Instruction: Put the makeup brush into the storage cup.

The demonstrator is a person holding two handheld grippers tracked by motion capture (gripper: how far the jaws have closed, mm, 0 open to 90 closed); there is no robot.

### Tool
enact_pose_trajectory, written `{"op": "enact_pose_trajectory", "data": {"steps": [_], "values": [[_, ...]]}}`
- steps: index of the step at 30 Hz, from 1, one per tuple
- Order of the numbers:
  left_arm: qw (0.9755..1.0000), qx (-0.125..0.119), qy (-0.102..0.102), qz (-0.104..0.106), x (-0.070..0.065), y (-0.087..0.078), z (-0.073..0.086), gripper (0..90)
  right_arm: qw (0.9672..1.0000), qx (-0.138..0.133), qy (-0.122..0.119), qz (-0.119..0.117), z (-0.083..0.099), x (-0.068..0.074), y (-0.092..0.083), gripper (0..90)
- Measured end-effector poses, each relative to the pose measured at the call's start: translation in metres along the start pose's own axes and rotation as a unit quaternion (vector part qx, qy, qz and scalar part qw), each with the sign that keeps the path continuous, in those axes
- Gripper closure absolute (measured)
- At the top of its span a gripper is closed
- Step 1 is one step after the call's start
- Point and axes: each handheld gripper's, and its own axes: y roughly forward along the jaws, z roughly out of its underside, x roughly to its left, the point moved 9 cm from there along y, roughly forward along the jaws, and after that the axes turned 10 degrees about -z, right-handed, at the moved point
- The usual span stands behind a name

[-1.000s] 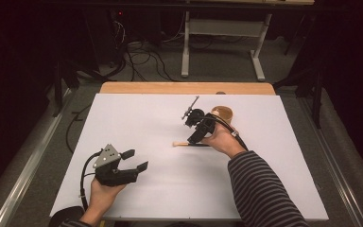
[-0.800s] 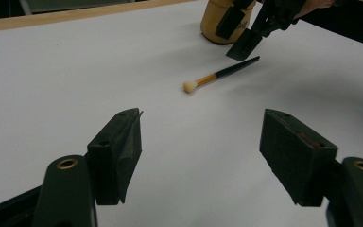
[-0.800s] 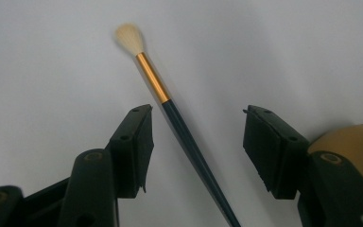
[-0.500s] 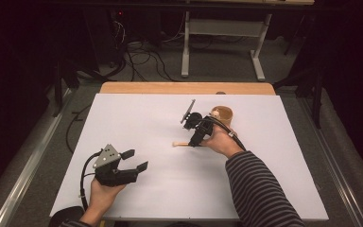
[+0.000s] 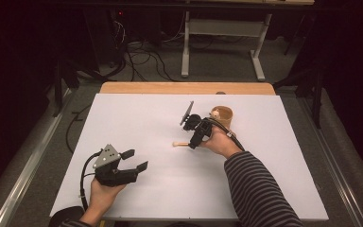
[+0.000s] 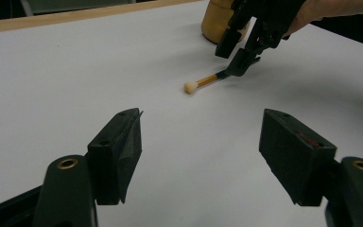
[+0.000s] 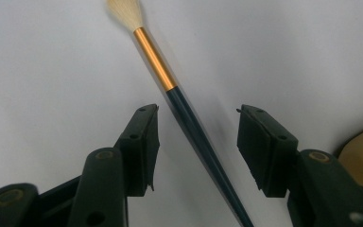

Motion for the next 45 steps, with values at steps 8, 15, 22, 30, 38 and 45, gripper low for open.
{"op": "enact_pose_trajectory", "data": {"steps": [8,15,22,30,38,45], "values": [[1.0000,0.001,0.000,0.000,-0.0006,0.0006,0.0003,31.1,0.9999,0.010,0.009,-0.007,0.0022,-0.0014,0.0038,55.8],[1.0000,0.001,0.000,0.000,-0.0006,0.0007,0.0003,31.1,0.9998,0.014,0.011,-0.009,0.0039,-0.0039,0.0051,59.2],[1.0000,0.000,0.000,0.000,-0.0003,0.0005,0.0001,31.1,0.9996,0.021,0.016,-0.009,0.0040,-0.0031,0.0076,62.4],[1.0000,0.000,0.000,-0.001,-0.0004,0.0005,0.0001,31.1,0.9997,0.017,0.016,-0.012,0.0030,-0.0027,0.0090,66.1],[1.0000,0.000,0.001,-0.001,-0.0005,0.0005,0.0002,31.1,0.9996,0.019,0.014,-0.014,0.0032,-0.0023,0.0089,70.7],[1.0000,0.000,0.001,-0.003,-0.0003,0.0005,0.0002,31.1,0.9996,0.018,0.016,-0.017,0.0034,-0.0012,0.0089,75.1]]}}
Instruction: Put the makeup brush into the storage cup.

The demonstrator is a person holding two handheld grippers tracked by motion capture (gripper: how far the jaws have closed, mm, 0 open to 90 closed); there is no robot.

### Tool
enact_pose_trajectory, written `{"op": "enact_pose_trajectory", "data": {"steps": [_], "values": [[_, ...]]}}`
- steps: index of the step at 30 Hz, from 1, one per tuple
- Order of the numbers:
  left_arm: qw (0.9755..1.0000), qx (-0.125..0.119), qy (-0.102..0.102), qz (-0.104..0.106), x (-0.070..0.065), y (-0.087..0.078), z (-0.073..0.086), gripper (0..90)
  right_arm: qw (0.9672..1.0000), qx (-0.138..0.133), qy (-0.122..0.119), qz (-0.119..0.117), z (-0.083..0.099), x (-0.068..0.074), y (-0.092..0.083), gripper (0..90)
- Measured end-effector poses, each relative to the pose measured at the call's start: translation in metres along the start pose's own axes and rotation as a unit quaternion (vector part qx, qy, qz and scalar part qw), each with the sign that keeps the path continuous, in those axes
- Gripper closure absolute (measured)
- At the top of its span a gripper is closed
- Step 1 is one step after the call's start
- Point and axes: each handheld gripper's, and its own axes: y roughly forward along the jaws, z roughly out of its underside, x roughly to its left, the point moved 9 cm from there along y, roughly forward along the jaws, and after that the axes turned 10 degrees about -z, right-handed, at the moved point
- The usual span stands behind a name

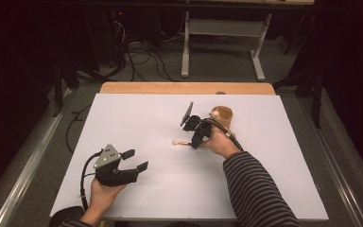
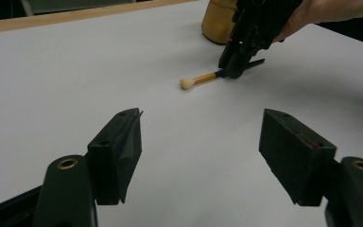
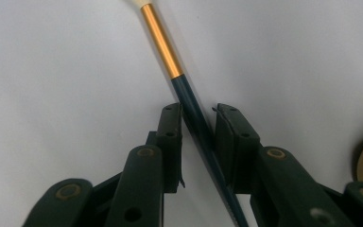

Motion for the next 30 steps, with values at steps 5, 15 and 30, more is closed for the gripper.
{"op": "enact_pose_trajectory", "data": {"steps": [5,15,30], "values": [[1.0000,0.000,0.000,0.000,0.0000,0.0000,0.0000,31.1,1.0000,0.007,-0.003,0.001,0.0013,0.0000,-0.0009,79.1],[1.0000,0.002,0.001,0.001,-0.0001,0.0001,0.0003,31.1,1.0000,0.008,-0.002,-0.005,0.0014,0.0012,-0.0002,84.4],[1.0000,0.002,0.001,0.001,-0.0001,0.0004,0.0004,31.2,0.9999,-0.014,-0.006,-0.002,0.0007,0.0028,-0.0054,85.4]]}}
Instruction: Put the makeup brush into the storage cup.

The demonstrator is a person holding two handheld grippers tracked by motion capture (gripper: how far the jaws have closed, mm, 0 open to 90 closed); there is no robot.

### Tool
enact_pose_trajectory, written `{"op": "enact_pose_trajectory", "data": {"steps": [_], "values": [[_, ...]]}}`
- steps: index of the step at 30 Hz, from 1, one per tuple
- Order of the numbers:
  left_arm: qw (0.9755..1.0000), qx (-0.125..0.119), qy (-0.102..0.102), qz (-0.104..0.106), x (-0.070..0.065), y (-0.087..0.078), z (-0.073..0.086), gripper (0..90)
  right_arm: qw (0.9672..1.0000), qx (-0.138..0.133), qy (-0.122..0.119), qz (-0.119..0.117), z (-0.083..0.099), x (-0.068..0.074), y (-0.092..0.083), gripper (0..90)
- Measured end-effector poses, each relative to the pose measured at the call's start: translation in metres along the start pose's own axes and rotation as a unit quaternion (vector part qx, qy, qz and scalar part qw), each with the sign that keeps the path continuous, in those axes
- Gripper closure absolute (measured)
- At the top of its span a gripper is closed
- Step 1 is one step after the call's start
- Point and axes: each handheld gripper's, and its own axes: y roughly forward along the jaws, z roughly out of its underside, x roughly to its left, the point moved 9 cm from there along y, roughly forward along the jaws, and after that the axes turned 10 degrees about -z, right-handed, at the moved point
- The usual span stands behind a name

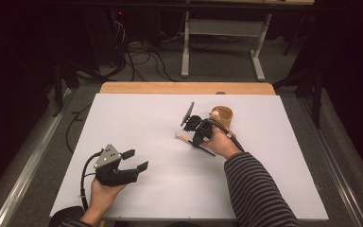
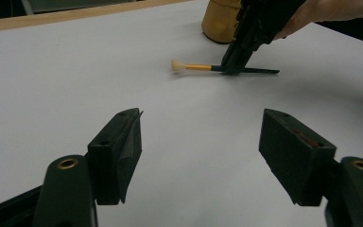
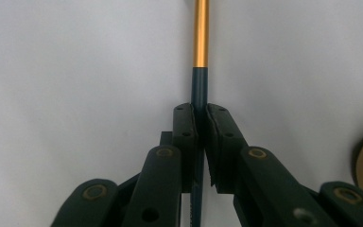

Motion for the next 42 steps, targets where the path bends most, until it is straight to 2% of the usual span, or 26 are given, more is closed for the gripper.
{"op": "enact_pose_trajectory", "data": {"steps": [9,10,22,23,30,35,42], "values": [[1.0000,0.000,-0.001,0.001,0.000,0.001,0.000,31.3,0.9996,-0.024,0.007,0.011,0.002,0.002,-0.016,85.4],[1.0000,0.001,-0.001,0.000,0.000,0.001,0.000,31.3,0.9995,-0.028,0.001,0.012,0.002,0.002,-0.017,85.4],[1.0000,0.003,-0.002,0.000,0.000,0.002,0.000,31.2,0.9982,-0.059,-0.005,0.006,0.001,0.010,-0.030,85.4],[1.0000,0.002,-0.002,0.000,0.000,0.001,0.000,31.2,0.9978,-0.065,-0.012,0.005,0.001,0.011,-0.031,85.4],[1.0000,0.002,-0.003,0.000,0.000,0.001,0.000,31.3,0.9958,-0.091,-0.011,-0.002,0.007,0.018,-0.041,85.4],[1.0000,0.003,-0.003,0.000,-0.001,0.003,0.000,31.4,0.9948,-0.100,-0.019,-0.001,0.012,0.022,-0.044,85.4],[1.0000,0.004,-0.005,-0.002,0.000,0.002,0.001,31.5,0.9918,-0.126,-0.020,-0.007,0.015,0.029,-0.053,85.4]]}}
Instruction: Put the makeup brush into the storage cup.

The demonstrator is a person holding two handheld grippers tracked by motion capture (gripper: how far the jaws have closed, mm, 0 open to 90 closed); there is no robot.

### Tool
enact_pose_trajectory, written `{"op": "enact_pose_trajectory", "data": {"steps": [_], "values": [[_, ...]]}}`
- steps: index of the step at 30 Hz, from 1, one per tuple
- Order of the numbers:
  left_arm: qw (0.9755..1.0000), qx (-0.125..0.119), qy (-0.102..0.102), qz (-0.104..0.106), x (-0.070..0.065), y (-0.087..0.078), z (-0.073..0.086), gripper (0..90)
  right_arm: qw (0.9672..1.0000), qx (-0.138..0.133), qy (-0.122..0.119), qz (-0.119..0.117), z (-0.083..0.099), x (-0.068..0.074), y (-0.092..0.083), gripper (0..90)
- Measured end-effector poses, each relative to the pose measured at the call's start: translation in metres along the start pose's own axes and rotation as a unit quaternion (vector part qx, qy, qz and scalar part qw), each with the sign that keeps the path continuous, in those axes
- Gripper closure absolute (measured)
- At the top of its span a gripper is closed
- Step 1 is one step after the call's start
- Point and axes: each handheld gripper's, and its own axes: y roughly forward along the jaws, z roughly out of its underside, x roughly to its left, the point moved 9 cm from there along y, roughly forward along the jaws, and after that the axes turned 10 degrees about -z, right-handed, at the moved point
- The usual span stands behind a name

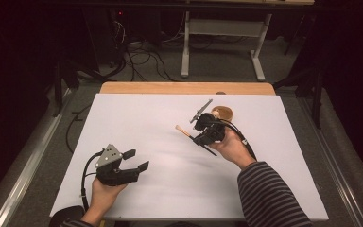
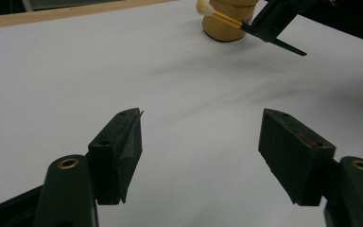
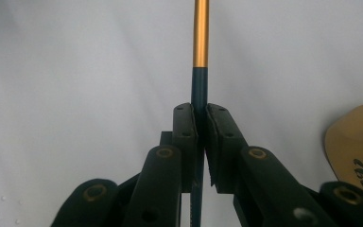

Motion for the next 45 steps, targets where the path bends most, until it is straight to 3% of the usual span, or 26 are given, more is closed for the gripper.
{"op": "enact_pose_trajectory", "data": {"steps": [23,33,45], "values": [[1.0000,0.001,0.004,0.005,-0.001,0.003,-0.001,31.6,0.9979,-0.064,0.013,0.008,0.021,0.006,-0.024,85.4],[0.9999,0.000,0.005,0.012,-0.002,0.006,-0.003,31.7,0.9945,-0.101,0.027,0.014,0.033,0.003,-0.037,85.4],[0.9997,0.003,0.012,0.023,-0.007,0.014,-0.006,31.7,0.9904,-0.124,0.054,0.028,0.053,-0.004,-0.048,85.4]]}}
